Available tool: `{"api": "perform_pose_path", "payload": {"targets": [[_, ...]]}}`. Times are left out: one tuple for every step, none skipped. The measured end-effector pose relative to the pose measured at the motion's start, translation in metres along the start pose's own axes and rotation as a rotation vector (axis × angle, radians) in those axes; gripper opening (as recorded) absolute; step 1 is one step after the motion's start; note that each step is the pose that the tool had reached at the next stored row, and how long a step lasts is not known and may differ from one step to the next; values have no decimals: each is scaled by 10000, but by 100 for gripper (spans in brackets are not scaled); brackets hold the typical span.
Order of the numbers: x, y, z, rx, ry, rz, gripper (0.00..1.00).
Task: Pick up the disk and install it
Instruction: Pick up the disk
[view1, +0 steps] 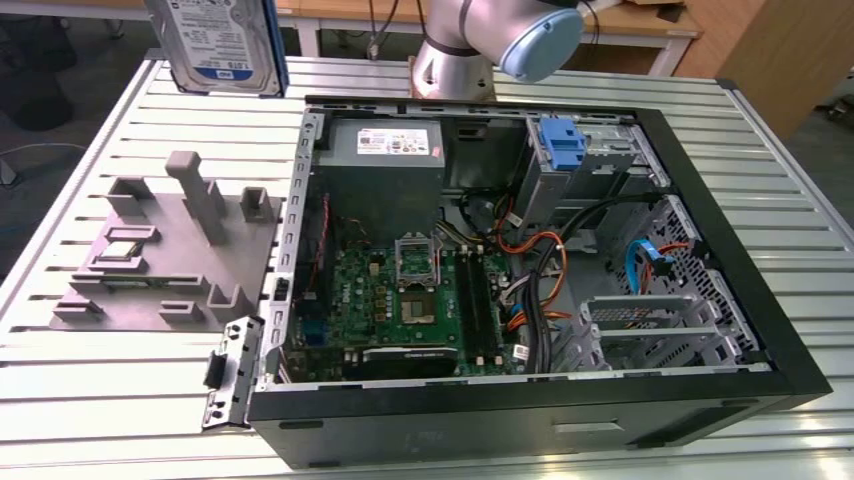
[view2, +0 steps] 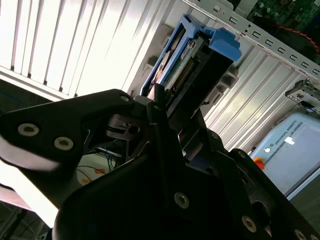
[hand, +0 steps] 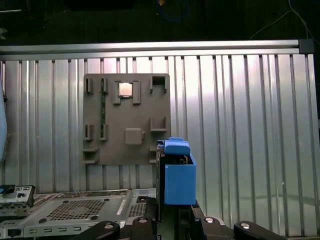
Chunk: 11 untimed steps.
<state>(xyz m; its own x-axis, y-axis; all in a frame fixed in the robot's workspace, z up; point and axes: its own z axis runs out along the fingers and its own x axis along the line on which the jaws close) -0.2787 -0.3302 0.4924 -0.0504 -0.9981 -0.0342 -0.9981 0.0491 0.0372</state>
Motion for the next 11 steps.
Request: {"api": "perform_pose_path", "payload": {"targets": [[-1, -17, -1, -1, 1, 0, 35], [-3, -34, -1, -1, 1, 0, 35], [-4, -52, -1, 0, 0, 0, 35], [-5, -71, -1, 0, 0, 0, 35], [-6, -90, -2, 0, 0, 0, 35], [-8, -110, -2, 0, 0, 0, 35], [-9, -129, -2, -1, 0, 0, 35], [-11, -148, -3, -1, 0, 1, 35], [-12, -167, -3, 0, 0, 0, 35], [-14, -185, -3, 0, 0, 0, 35], [-15, -205, -3, 0, 0, 0, 35]]}}
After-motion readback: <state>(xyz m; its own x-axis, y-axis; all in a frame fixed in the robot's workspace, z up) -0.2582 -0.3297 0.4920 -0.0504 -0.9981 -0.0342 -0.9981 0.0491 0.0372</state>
